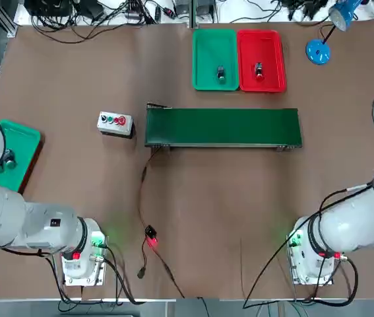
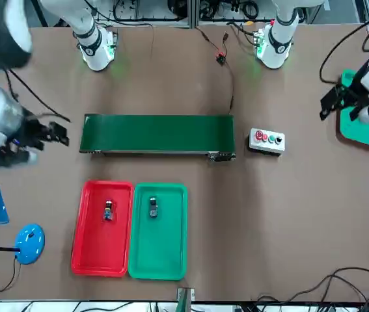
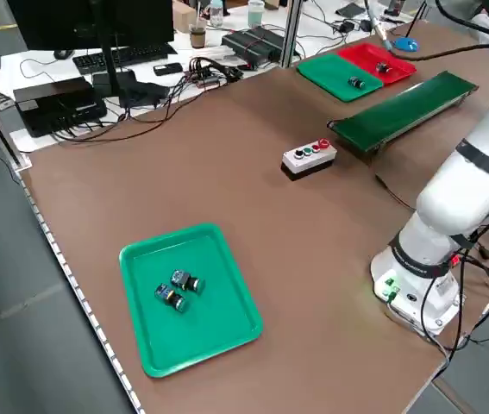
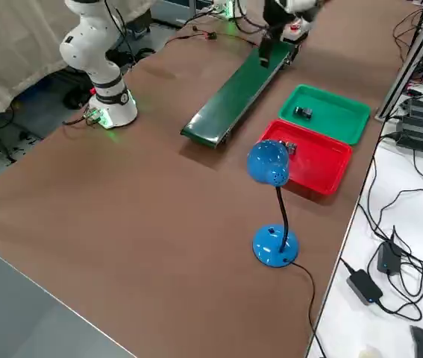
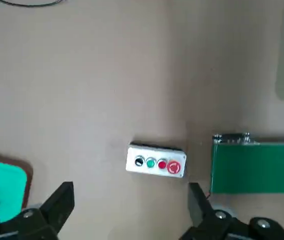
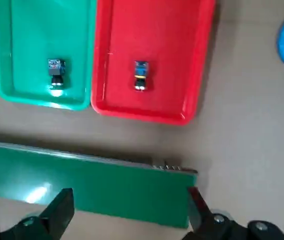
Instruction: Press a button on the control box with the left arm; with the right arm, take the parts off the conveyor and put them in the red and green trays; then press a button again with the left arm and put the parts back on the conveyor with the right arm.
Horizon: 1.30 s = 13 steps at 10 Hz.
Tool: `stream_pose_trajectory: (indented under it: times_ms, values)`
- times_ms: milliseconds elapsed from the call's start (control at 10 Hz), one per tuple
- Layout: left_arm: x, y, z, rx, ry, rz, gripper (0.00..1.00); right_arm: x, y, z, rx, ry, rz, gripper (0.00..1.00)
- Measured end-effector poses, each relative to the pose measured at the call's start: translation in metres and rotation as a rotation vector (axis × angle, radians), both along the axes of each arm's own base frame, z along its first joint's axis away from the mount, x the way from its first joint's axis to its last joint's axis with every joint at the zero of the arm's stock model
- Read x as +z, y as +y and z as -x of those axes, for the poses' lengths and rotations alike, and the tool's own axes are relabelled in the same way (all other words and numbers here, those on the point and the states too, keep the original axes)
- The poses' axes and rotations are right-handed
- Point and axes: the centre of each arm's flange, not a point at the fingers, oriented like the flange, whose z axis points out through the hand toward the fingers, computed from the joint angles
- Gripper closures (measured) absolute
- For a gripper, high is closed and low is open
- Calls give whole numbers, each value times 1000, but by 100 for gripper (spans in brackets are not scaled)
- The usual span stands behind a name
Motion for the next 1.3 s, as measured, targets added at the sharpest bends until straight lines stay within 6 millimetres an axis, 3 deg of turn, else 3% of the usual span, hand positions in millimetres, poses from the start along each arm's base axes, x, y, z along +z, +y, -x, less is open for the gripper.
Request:
stream_pose_trajectory:
  times_ms: [200, 400, 600, 800, 1300]
  values:
    - [-8, 8, -3, 2, 26, -2, 0, -85, 25, -31, 5, -21, 11, 1]
    - [-13, 10, -3, 5, 49, -3, 0, -161, 29, -56, -7, -52, 22, 1]
    - [-14, 12, -2, 7, 62, -4, 0, -224, 29, -72, -24, -90, 29, 2]
    - [-16, 14, -2, 11, 73, -5, 0, -260, 28, -77, -60, -104, 36, 2]
    - [-17, 22, -3, 25, 75, -5, 0, -293, 28, -83, -96, -147, 35, 2]
